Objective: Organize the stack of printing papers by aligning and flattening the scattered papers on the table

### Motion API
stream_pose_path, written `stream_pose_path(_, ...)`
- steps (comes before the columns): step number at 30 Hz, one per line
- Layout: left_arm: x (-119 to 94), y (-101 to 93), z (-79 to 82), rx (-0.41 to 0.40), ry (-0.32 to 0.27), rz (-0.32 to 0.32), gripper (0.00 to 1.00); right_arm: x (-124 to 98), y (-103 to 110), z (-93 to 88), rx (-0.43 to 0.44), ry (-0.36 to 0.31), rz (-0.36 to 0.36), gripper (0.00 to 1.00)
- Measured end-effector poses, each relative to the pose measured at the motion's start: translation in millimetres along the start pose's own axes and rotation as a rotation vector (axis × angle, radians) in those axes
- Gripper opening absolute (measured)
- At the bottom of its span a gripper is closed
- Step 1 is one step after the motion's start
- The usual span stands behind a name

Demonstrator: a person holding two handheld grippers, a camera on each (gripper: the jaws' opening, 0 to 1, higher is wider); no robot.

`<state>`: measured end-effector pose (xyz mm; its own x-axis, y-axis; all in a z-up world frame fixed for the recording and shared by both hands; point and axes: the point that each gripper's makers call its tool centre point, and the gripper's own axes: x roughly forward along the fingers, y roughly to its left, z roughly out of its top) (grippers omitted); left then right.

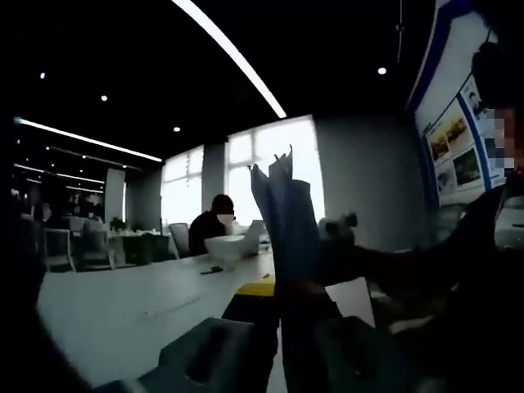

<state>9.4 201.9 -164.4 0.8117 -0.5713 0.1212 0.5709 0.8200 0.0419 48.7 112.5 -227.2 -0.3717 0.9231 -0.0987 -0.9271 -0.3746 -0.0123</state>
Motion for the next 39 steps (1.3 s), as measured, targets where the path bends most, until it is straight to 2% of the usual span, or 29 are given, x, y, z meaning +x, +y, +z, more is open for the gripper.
stream_pose_path(3,-1,1.1,-3.5,0.009,0.015,0.017,0.05,2,3,-4.4,-0.002,-0.004,-0.021,0.00)
stream_pose_path(6,-6,5.5,-7.5,0.016,0.032,0.049,0.05,-3,-6,-7.5,0.010,-0.027,-0.058,0.00)
stream_pose_path(11,-7,6.5,-14.6,0.007,0.051,0.050,0.05,-4,-12,-14.5,0.024,-0.038,-0.069,0.00)
stream_pose_path(18,-3,7.7,-17.2,-0.019,0.060,0.062,0.05,-7,-23,-15.2,0.046,-0.034,-0.147,0.00)
stream_pose_path(24,-2,14.8,-31.8,-0.007,0.108,0.084,0.06,-5,-26,-26.5,0.050,-0.013,-0.157,0.00)
stream_pose_path(29,-3,13.7,-37.2,0.018,0.103,0.080,0.07,-4,-26,-33.1,0.049,-0.014,-0.148,0.00)
stream_pose_path(30,-2,14.0,-37.4,0.019,0.105,0.081,0.09,-4,-26,-33.6,0.052,-0.013,-0.150,0.05)
stream_pose_path(32,0,12.6,-39.7,0.016,0.113,0.074,0.12,-5,-27,-34.9,0.049,-0.010,-0.155,0.09)
stream_pose_path(39,9,5.2,-42.2,0.033,0.136,0.061,0.11,-11,-17,-35.8,0.028,0.005,-0.145,0.05)
